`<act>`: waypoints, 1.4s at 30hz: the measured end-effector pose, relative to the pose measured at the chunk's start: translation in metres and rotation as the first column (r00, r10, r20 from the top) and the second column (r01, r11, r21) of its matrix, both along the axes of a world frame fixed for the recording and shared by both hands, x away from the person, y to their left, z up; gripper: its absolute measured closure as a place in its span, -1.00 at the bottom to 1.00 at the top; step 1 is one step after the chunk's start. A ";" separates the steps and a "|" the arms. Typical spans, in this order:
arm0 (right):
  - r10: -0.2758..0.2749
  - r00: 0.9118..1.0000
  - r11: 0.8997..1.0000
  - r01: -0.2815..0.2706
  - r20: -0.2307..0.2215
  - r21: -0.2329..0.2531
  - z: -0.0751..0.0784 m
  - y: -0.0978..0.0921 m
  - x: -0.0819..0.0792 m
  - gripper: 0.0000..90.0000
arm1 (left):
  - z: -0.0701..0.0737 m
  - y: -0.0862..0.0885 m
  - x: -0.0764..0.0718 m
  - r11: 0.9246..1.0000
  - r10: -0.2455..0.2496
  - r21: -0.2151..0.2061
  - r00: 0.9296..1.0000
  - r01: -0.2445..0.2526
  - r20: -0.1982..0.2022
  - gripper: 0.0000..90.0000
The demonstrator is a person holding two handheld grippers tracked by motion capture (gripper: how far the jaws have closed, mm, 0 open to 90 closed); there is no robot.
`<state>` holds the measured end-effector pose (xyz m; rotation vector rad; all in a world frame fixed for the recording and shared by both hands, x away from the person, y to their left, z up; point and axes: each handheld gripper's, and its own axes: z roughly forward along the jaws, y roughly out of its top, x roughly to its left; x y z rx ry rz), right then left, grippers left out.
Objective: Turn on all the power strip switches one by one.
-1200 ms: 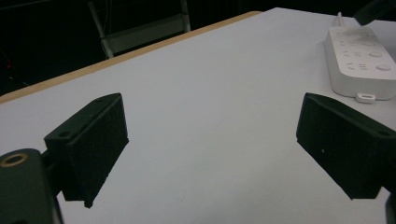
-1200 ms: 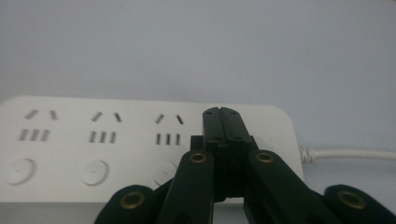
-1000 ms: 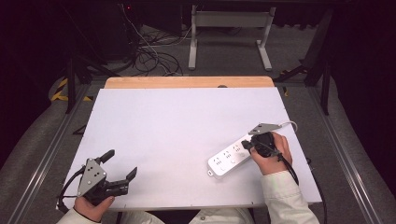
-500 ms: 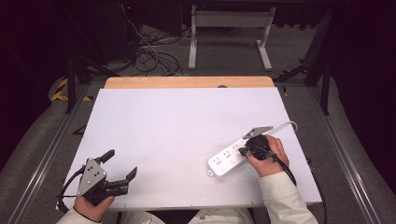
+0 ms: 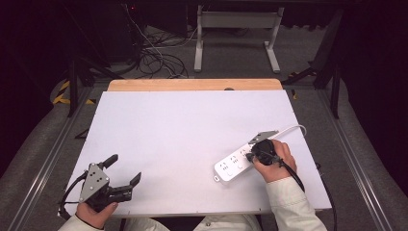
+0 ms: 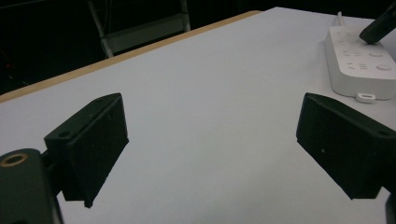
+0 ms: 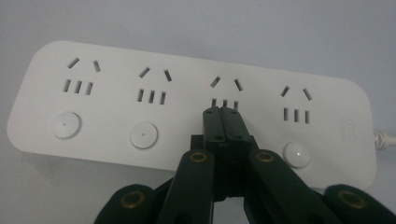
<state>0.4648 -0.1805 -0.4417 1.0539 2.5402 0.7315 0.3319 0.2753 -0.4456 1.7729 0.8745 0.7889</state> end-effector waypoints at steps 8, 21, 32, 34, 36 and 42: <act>-0.009 1.000 1.000 0.009 0.002 -0.001 -0.001 0.001 -0.001 1.00 | 0.000 0.000 -0.001 1.000 0.005 -0.002 1.000 -0.005 0.001 -0.80; -0.029 0.998 0.993 0.022 0.064 0.118 0.008 -0.009 -0.007 1.00 | 0.000 0.000 0.000 1.000 0.002 -0.001 1.000 -0.002 0.000 -0.80; 0.011 0.994 0.988 -0.028 0.109 0.151 0.022 -0.008 -0.018 1.00 | 0.000 -0.001 0.000 1.000 0.003 -0.001 1.000 -0.003 0.004 -0.80; 0.019 0.993 0.988 -0.036 0.112 0.152 0.023 -0.005 -0.019 1.00 | 0.000 0.000 0.000 1.000 0.002 0.000 1.000 -0.002 0.004 -0.80; 0.031 0.994 0.988 -0.046 0.105 0.147 0.024 -0.001 -0.020 1.00 | 0.000 0.000 0.001 1.000 0.001 0.000 1.000 -0.001 0.003 -0.80; 0.067 0.997 0.991 -0.070 0.033 0.113 0.015 0.011 -0.019 1.00 | 0.000 -0.001 0.000 1.000 0.000 0.000 1.000 0.000 0.003 -0.80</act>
